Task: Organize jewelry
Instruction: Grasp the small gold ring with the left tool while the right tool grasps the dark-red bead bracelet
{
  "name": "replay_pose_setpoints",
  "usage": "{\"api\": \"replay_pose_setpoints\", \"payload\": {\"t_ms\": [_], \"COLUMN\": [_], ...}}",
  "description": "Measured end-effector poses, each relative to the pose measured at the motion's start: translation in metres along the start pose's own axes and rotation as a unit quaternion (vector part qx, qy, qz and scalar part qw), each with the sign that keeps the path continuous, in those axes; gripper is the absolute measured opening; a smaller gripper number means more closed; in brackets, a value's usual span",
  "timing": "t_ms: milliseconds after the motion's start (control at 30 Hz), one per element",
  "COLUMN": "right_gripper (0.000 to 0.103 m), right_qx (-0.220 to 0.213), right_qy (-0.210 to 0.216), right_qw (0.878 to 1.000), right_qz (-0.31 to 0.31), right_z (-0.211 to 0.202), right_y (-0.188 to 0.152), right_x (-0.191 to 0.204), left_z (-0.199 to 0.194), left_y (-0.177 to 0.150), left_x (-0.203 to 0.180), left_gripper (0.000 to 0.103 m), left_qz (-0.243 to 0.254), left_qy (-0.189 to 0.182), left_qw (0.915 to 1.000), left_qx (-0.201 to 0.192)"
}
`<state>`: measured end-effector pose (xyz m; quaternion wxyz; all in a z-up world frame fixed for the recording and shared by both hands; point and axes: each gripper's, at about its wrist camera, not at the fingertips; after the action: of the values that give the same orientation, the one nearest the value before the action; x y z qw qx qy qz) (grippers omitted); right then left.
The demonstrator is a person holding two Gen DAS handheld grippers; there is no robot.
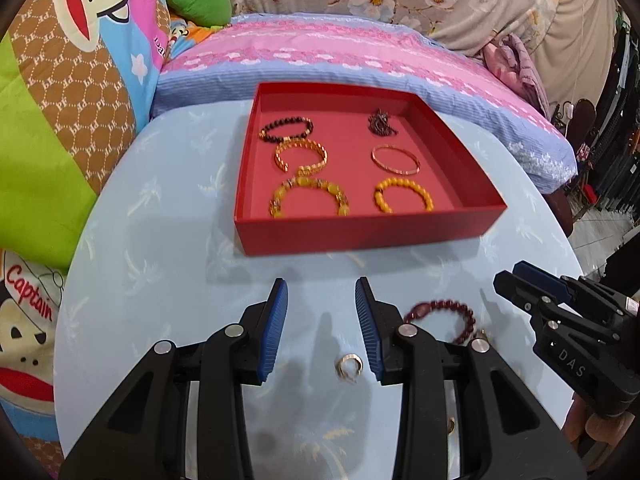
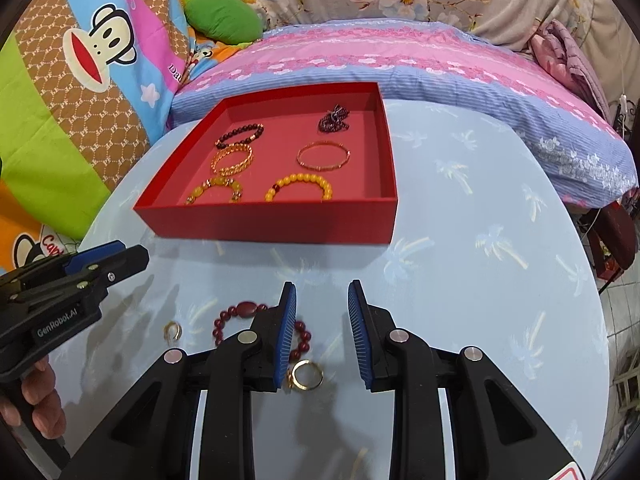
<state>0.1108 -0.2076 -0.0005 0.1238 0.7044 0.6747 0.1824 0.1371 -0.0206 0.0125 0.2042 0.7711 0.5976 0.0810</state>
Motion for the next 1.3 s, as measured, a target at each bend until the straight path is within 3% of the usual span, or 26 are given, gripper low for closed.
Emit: {"api": "replay_pose_setpoints", "payload": {"t_ms": [300,733,967,1133,1300], "right_gripper": [0.027,0.027,0.012,0.009,0.007], "right_qx": [0.019,0.032,0.035,0.032,0.025], "right_qy": [0.002,-0.003,-0.005,-0.009,-0.011], "right_qw": [1.000,0.999,0.999,0.999,0.999], "right_qz": [-0.013,-0.029,-0.025,-0.021,0.032], "right_z": [0.015,0.035,0.041,0.040,0.035], "right_y": [-0.015,-0.010,-0.012,-0.011,-0.011], "right_x": [0.012,0.025,0.020,0.013,-0.017], "left_z": [0.004,0.010,0.010,0.012,0.009], "left_y": [-0.024,-0.045,-0.045,-0.045,-0.045], "left_x": [0.000,0.009,0.005,0.002,-0.004], "left_gripper": [0.034,0.034,0.034,0.034,0.034], "left_qz": [-0.003,-0.012,-0.006,-0.004,0.001], "left_qy": [-0.004,-0.005,-0.005,-0.007,-0.011], "left_qw": [0.9998,0.9989,0.9990,0.9989,0.9990], "left_qx": [0.021,0.044,0.045,0.046,0.044]}}
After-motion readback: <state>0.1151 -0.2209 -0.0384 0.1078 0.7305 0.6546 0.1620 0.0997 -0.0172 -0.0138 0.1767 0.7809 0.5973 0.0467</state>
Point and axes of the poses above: each gripper's, at about its wrist camera, not at the fingertips, and z roughly the way its jaws point, x to its left, y to its top, and after that the axes turned 13 degrees about x, right-handed
